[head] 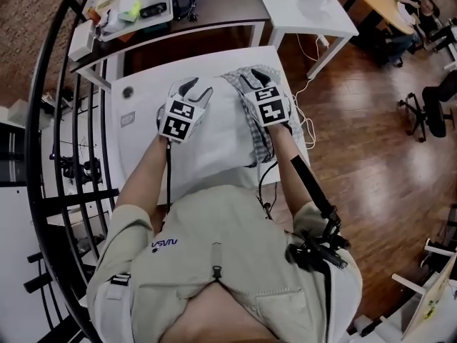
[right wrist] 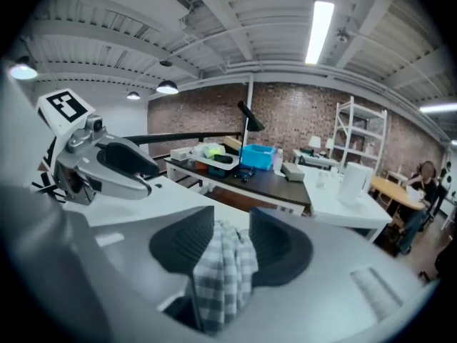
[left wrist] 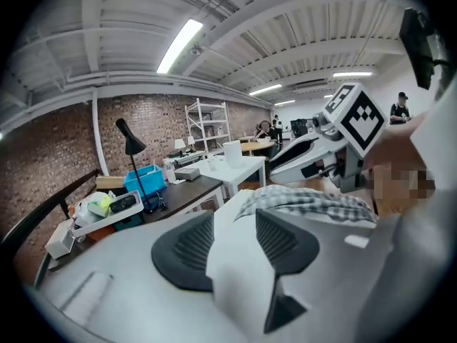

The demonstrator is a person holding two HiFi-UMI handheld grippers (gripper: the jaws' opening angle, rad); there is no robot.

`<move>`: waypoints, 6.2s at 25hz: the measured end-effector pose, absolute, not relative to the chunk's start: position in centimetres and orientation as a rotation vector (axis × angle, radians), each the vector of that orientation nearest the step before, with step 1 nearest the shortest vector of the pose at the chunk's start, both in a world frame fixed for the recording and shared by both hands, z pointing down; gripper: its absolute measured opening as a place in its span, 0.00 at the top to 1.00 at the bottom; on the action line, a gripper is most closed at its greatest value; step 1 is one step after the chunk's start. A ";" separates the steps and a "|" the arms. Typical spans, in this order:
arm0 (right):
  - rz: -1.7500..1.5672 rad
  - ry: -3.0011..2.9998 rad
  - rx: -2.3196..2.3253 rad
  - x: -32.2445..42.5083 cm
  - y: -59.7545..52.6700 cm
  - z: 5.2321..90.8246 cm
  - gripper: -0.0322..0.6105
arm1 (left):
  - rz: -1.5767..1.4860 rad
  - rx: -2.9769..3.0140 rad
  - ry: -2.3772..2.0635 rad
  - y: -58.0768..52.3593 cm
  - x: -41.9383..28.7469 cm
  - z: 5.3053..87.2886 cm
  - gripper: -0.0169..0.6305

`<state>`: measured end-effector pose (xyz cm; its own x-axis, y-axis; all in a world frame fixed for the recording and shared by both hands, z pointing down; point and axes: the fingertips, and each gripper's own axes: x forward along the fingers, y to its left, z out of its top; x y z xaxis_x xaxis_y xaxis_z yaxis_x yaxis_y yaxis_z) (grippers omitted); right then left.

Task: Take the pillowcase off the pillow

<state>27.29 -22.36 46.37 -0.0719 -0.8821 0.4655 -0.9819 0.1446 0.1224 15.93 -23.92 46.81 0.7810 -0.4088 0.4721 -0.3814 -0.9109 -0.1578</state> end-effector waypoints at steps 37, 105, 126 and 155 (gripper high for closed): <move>0.577 -1.571 2.092 38.6 -21.7 50.7 0.92 | -0.707 -3.169 0.568 -16.0 8.1 42.6 0.95; 0.836 -1.552 2.047 33.7 3.9 61.4 0.74 | -0.974 -2.991 -0.117 -3.2 9.3 50.0 0.72; 0.765 -1.801 1.648 33.2 -22.7 57.4 0.65 | -1.180 -2.891 0.362 -18.2 14.3 55.0 0.73; 0.705 -2.138 1.954 28.5 -7.8 48.2 0.56 | -0.666 -3.111 1.155 -19.2 -4.2 47.1 0.44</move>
<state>28.48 -7.76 48.21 -0.1330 -0.8965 0.4225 -0.9721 0.0349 -0.2320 -4.17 -19.16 47.10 0.6944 -0.5708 0.4382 -0.6652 -0.7414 0.0884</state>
